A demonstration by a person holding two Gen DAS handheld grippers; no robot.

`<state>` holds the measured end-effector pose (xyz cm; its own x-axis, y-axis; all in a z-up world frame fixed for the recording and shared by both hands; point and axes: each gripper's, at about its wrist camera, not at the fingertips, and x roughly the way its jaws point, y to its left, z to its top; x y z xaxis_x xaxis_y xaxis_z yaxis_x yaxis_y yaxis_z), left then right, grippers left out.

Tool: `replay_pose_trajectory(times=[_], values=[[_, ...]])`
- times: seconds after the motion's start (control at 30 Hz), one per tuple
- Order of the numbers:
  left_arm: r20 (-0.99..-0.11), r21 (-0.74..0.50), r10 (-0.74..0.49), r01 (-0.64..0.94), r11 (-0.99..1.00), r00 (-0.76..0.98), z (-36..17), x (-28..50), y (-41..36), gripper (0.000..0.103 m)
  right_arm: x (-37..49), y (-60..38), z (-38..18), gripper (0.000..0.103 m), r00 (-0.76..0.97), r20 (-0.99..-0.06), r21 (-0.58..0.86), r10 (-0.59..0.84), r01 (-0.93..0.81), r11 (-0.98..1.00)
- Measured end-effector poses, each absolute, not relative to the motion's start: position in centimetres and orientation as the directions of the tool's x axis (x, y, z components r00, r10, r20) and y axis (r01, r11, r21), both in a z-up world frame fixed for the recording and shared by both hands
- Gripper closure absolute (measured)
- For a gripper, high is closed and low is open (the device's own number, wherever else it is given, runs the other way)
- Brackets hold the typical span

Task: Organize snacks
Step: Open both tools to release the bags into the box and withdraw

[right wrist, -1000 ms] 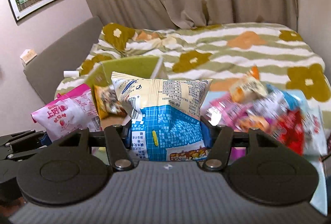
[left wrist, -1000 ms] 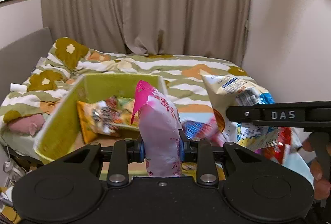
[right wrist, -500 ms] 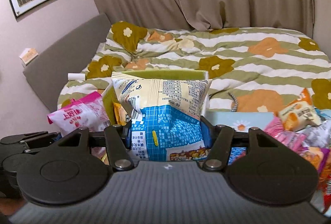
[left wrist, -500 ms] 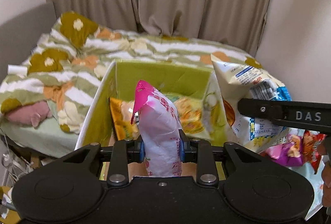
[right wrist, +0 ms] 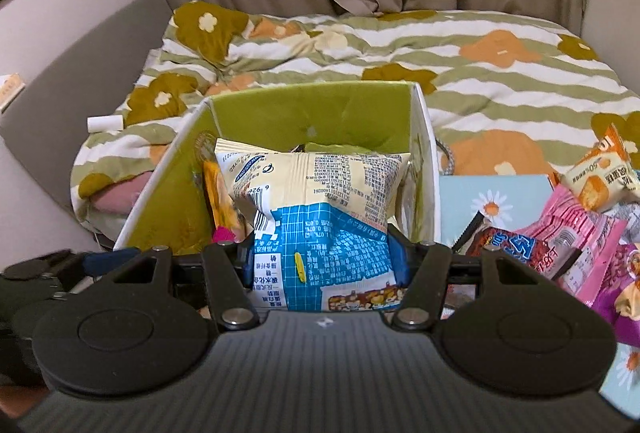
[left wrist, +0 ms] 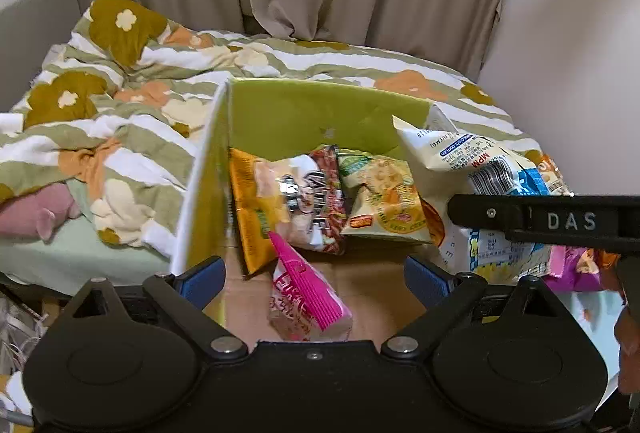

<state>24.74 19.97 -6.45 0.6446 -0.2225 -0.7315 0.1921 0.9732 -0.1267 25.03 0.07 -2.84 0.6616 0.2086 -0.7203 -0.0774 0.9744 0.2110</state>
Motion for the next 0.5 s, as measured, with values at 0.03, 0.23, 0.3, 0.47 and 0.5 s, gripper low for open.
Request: replay_pose_trajectory(times=[0.03,0.23,0.3,0.47,0.5], values=[[-0.731,-0.127,-0.221,0.189,0.974,0.645,-6.4,24.8,20.1,0.005,25.1,0.1,-2.9,0.029,0.658,-0.724,0.212,0.207,-0.073,0.974],[-0.725,-0.151,-0.215,0.154,0.976,0.654,-5.8,23.7,21.2,0.005,25.4,0.3,-2.9,0.028,0.637,-0.739,0.227,0.222,-0.075,0.971],[-0.726,-0.145,-0.202,0.141,0.979,0.658,-5.5,23.2,21.2,0.005,25.5,0.6,-2.7,0.028,0.631,-0.74,0.231,0.233,-0.087,0.969],[-0.726,-0.11,-0.162,0.119,0.987,0.668,-5.1,22.5,20.9,0.005,26.1,1.2,-3.4,0.028,0.604,-0.754,0.227,0.258,-0.128,0.965],[-0.726,-0.101,-0.153,0.116,0.988,0.67,-5.1,22.5,20.8,0.005,26.3,1.3,-3.7,0.028,0.598,-0.757,0.228,0.263,-0.135,0.964]])
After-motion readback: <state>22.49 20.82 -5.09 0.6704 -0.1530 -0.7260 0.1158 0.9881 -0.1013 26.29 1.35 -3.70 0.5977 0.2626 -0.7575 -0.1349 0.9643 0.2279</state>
